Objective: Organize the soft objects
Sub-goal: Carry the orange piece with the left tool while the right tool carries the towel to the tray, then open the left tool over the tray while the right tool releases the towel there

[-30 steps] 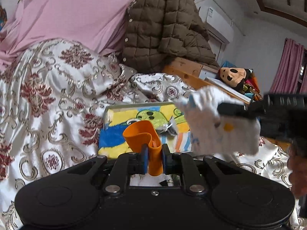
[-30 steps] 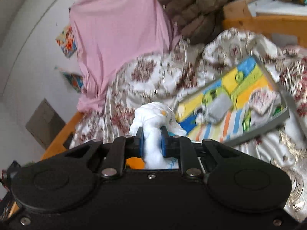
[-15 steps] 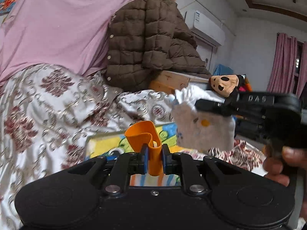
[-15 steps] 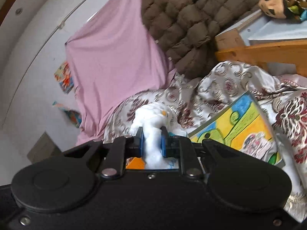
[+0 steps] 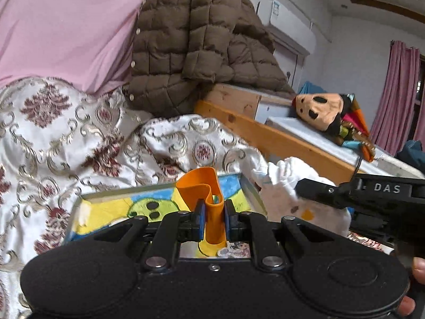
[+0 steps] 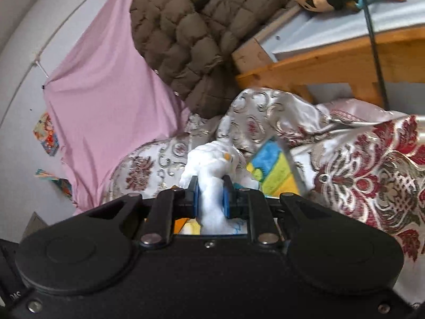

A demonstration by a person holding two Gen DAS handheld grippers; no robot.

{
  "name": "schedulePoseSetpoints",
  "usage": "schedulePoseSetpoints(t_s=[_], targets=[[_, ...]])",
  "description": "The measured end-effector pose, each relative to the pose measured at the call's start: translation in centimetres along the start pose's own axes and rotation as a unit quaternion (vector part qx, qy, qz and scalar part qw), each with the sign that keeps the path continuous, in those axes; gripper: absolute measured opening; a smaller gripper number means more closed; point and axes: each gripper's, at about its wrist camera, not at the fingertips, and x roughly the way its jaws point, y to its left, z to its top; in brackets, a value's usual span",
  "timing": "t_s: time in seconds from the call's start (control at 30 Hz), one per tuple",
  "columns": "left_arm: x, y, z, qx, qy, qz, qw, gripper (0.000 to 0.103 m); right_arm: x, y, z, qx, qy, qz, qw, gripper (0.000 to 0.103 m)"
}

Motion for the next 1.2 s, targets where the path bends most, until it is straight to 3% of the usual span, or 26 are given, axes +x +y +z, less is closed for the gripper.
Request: schedulePoseSetpoints(t_s=[0.43,0.7,1.0,1.2], targets=[[5.0,1.3,-4.2,0.0,0.065,0.016,0.9978,0.015,3.3,-2.0,-4.7,0.015,0.053,-0.025,0.998,0.011],[6.1,1.9,-5.9,-0.003,0.084,0.021,0.9962,0.015,5.4,-3.3,-7.7,0.081,0.066,-0.027,0.994,0.011],[6.5,2.2,-7.1,-0.019,0.106,0.016,0.9941,0.019,6.9,-2.6,-9.7,0.032,0.075,-0.058,0.995,0.015],[5.9,2.4,-6.9,-0.031,0.105,0.021,0.9938,0.027,7.2,-0.6,-9.1,0.014,0.079,-0.055,0.995,0.028]])
